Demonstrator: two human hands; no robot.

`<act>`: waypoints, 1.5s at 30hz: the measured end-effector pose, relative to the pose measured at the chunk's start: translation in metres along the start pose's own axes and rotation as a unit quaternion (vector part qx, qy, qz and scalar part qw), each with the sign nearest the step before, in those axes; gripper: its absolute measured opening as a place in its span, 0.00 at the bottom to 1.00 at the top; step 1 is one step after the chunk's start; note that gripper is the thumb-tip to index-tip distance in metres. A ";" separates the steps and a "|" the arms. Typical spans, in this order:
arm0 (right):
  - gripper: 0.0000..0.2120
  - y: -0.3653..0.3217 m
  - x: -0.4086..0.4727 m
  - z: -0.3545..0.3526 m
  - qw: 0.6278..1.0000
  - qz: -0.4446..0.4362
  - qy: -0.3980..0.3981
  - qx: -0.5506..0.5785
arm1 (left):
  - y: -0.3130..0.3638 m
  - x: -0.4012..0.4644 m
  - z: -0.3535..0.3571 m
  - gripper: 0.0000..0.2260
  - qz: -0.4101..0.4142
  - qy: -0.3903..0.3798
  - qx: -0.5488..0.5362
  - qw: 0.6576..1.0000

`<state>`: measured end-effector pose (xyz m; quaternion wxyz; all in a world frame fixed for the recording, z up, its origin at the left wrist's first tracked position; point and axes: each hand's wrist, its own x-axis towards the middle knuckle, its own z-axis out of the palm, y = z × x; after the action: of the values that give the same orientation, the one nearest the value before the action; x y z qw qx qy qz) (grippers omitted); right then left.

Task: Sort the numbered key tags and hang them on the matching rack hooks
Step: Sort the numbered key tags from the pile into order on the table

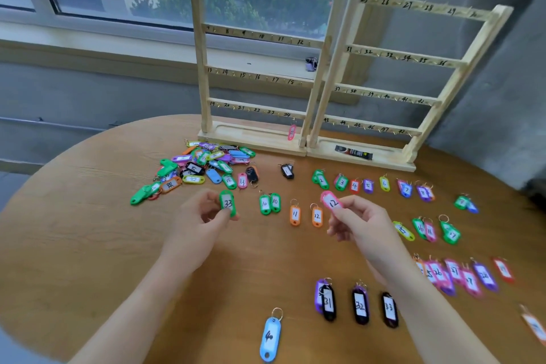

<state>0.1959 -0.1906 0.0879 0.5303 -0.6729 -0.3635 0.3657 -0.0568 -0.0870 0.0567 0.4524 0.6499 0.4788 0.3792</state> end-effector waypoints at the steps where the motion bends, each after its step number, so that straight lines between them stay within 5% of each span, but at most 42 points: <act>1: 0.06 0.001 -0.002 -0.006 1.000 -0.002 0.009 0.001 | 0.006 0.000 0.005 0.04 -0.002 -0.012 -0.010 1.000; 9: 0.08 0.020 -0.024 -0.056 0.998 -0.018 0.064 -0.005 | 0.045 -0.014 0.049 0.10 0.018 -0.100 0.006 0.995; 15: 0.09 0.032 -0.059 -0.078 0.995 0.001 0.094 0.015 | 0.053 -0.037 0.088 0.02 0.011 -0.197 -0.005 0.980; 21: 0.07 0.048 -0.090 -0.097 0.991 0.033 0.123 0.034 | 0.054 -0.058 0.122 0.07 0.070 -0.265 0.063 0.960; 28: 0.11 0.065 -0.111 -0.123 0.982 0.044 0.182 -0.001 | 0.061 -0.065 0.154 0.06 0.097 -0.298 0.105 0.944; 32: 0.04 0.073 -0.114 -0.135 0.967 0.072 0.242 0.016 | 0.066 -0.065 0.180 0.03 0.105 -0.322 0.110 0.934; 45: 0.05 0.085 -0.122 -0.148 0.979 0.073 0.191 0.001 | 0.061 -0.057 0.205 0.08 0.147 -0.327 0.205 0.911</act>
<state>0.2773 -0.3783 0.0432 0.5627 -0.7545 -0.2052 0.2685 0.1357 -0.1965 0.0493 0.3797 0.8790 0.2701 0.1008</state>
